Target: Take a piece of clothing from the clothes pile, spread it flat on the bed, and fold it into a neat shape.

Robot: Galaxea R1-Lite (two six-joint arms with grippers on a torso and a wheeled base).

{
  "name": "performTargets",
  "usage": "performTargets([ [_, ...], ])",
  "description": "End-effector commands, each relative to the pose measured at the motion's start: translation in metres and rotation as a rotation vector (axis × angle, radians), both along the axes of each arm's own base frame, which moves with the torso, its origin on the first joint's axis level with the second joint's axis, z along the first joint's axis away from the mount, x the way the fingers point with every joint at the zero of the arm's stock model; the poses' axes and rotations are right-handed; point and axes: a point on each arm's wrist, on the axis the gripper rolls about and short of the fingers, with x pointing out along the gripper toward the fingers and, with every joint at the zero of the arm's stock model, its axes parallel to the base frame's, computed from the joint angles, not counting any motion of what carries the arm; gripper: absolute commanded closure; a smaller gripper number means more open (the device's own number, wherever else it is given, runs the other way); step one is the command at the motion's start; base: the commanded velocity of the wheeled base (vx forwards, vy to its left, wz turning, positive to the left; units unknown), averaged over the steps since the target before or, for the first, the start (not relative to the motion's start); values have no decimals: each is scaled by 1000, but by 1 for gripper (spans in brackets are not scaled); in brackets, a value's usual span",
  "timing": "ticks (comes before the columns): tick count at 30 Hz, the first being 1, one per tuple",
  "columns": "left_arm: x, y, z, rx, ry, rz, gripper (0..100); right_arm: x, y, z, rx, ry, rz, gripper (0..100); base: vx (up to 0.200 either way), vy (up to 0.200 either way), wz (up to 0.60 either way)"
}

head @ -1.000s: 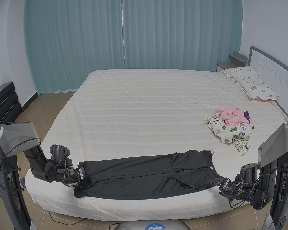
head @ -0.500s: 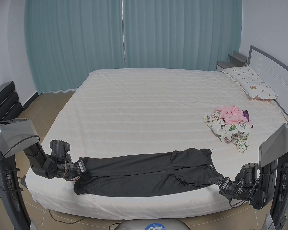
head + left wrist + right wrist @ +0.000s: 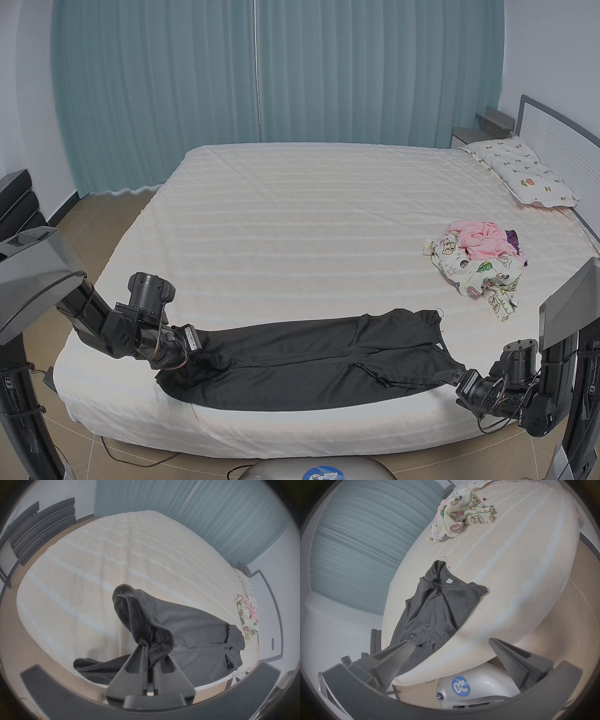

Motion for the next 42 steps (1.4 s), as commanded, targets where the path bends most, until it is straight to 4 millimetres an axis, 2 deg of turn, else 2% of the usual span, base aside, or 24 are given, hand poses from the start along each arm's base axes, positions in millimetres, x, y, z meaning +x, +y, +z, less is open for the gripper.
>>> performTargets([
  [1, 5, -17, 21, -19, -25, -14, 100, 1, 0, 1, 6, -18, 1, 0, 0, -200, 0],
  [11, 2, -32, 34, -21, -6, -37, 100, 1, 0, 2, 6, -19, 1, 0, 0, -200, 0],
  [20, 13, -46, 48, -58, 10, -13, 100, 2, 0, 1, 6, -19, 1, 0, 0, -200, 0],
  [29, 18, -74, 42, -57, 31, -68, 100, 2, 0, 0, 6, -18, 1, 0, 0, -200, 0],
  [42, 30, -115, 47, -70, 87, -99, 100, 3, 1, 0, 6, -18, 3, 0, 0, -200, 0],
])
